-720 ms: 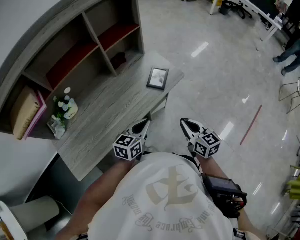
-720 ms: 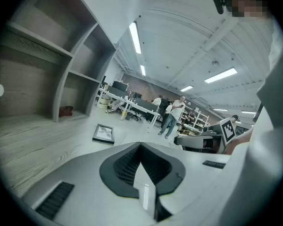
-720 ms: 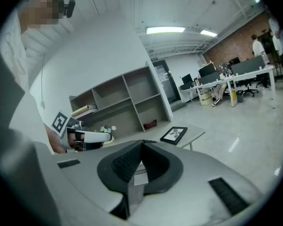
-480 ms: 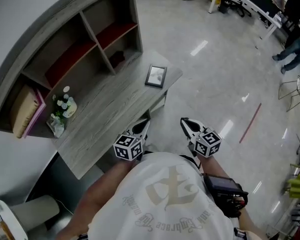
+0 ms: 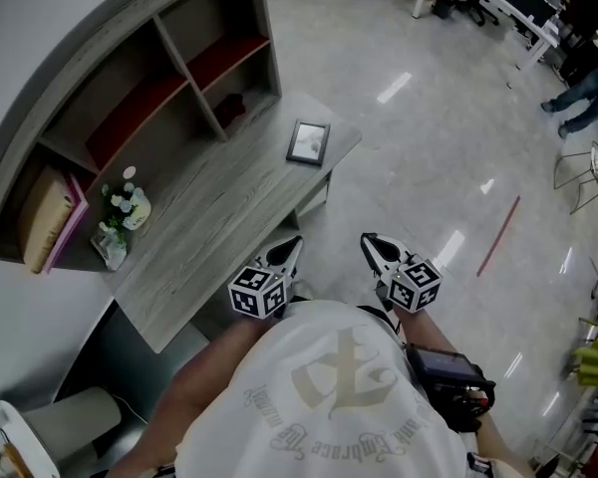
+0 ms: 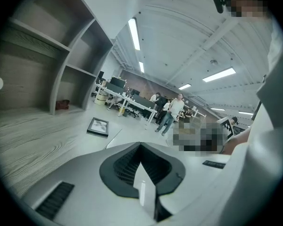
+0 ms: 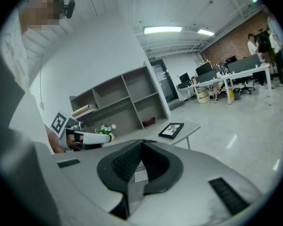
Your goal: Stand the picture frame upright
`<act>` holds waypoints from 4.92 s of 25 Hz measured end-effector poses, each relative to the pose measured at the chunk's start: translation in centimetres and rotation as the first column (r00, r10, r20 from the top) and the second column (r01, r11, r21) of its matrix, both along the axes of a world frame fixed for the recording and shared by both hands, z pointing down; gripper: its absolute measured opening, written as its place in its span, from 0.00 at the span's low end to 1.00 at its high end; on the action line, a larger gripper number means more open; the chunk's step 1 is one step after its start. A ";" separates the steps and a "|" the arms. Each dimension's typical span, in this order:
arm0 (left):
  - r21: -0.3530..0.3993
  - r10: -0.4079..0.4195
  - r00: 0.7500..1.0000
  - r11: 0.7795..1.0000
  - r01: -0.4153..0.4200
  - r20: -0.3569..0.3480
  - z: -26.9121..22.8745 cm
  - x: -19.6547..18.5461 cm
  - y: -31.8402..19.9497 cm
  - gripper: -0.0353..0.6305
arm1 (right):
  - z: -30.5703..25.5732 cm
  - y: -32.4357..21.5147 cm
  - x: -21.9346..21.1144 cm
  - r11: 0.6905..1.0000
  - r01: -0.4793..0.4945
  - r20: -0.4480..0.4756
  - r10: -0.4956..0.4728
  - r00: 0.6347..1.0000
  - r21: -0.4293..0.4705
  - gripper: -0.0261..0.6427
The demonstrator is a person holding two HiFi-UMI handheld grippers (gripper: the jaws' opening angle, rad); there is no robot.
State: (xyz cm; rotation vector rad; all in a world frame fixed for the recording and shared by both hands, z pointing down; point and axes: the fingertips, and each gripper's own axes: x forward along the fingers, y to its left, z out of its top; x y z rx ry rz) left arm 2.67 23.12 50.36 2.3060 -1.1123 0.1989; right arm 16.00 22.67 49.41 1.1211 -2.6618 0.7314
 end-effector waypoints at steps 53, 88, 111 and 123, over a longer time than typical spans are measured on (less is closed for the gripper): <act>-0.059 -0.219 0.975 0.974 0.220 0.025 2.3 -8.2 -12.1 0.06 | 2.6 -16.4 -5.3 0.997 0.063 -0.051 -0.066 0.996 -0.050 0.05; -0.172 -0.264 0.961 0.946 0.274 0.079 5.1 -6.2 -31.3 0.06 | 10.2 -34.1 -5.1 0.941 0.128 -0.096 -0.166 0.981 -0.314 0.05; -0.409 -0.091 0.949 0.887 0.216 0.303 17.5 -3.6 -36.8 0.30 | 19.7 -36.3 -5.8 0.825 0.030 -0.215 -0.182 0.960 -0.565 0.30; -0.460 0.002 0.945 0.874 0.157 0.327 19.2 -2.6 -37.0 0.30 | 19.9 -36.5 -7.0 0.844 0.000 -0.318 -0.202 0.926 -0.537 0.33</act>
